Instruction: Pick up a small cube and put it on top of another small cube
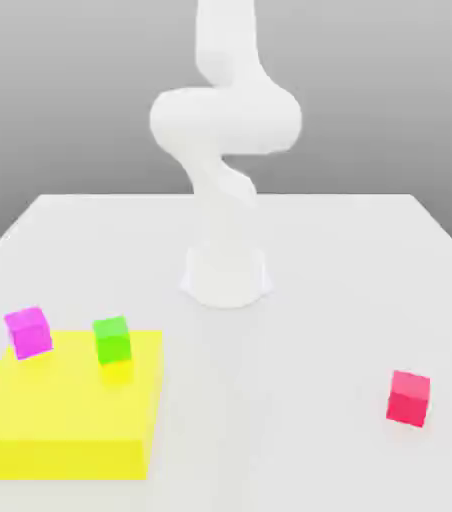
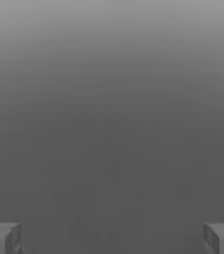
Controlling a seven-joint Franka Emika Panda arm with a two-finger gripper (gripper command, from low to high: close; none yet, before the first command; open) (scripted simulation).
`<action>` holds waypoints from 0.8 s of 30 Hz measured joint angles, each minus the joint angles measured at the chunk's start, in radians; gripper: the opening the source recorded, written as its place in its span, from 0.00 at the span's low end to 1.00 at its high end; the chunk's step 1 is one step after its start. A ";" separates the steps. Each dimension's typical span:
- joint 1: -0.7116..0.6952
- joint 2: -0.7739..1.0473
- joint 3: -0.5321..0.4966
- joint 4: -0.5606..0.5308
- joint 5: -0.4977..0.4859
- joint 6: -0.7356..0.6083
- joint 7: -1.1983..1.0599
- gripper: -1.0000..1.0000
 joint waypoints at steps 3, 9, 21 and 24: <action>0.048 0.114 -0.003 0.028 0.013 0.018 -0.060 0.50; 0.125 0.333 0.008 0.080 0.042 0.052 -0.178 0.50; 0.259 0.768 0.074 0.184 0.036 0.123 -0.368 0.50; 0.281 0.876 0.090 0.210 0.014 0.141 -0.401 0.50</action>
